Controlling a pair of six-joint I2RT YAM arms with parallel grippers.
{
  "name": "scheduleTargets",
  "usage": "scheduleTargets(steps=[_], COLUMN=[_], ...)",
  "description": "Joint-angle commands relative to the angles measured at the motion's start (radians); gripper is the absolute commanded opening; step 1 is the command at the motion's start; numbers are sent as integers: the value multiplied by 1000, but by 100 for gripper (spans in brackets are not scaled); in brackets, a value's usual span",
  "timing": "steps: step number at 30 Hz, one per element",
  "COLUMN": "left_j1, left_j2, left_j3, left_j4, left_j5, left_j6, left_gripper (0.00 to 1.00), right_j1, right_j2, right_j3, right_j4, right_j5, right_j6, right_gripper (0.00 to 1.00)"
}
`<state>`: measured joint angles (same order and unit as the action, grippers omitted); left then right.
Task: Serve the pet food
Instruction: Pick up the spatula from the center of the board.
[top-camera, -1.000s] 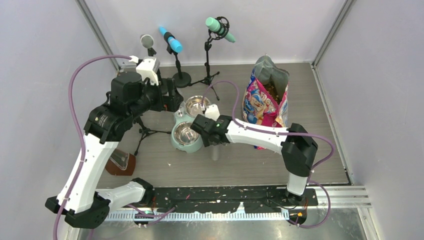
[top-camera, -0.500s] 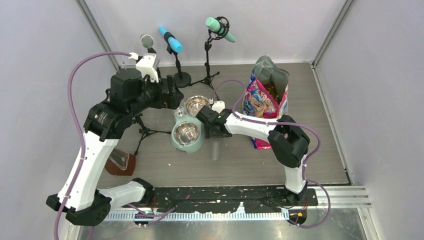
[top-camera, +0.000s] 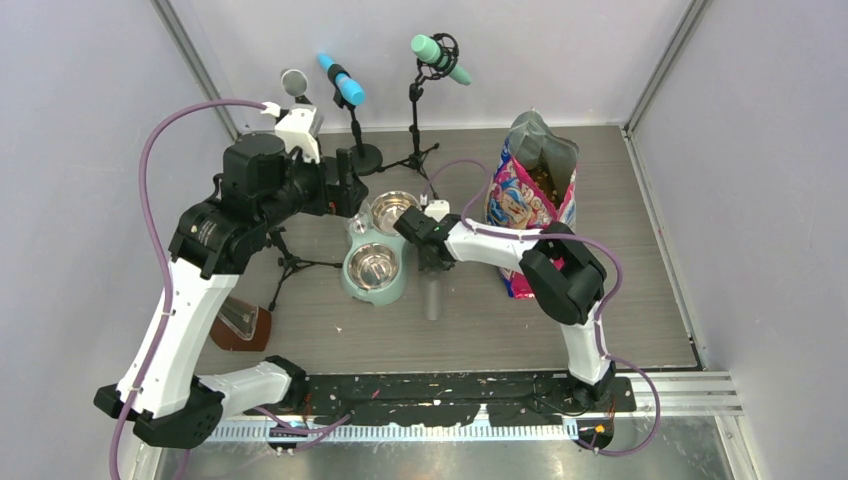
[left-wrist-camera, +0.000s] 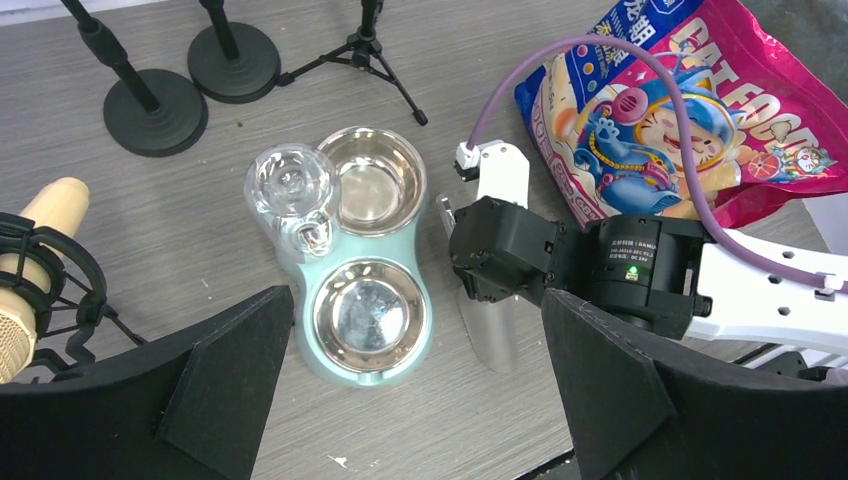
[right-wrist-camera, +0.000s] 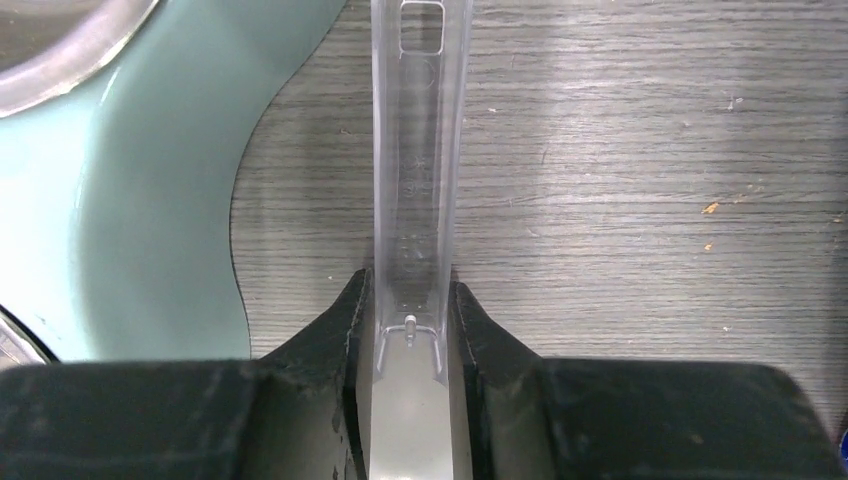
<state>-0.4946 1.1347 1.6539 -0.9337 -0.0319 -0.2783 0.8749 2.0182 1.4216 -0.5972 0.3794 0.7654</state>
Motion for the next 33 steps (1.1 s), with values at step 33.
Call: scheduleTargets(steps=[33], left_j1=[4], left_j2=[106], left_j3=[275], left_j4=[271], left_j5=[501], left_j6=[-307], left_gripper=[99], right_j1=[-152], right_j2=[-631], right_j3=[468], right_j4=[-80], right_j5=[-852], right_j6=[-402], right_gripper=[5])
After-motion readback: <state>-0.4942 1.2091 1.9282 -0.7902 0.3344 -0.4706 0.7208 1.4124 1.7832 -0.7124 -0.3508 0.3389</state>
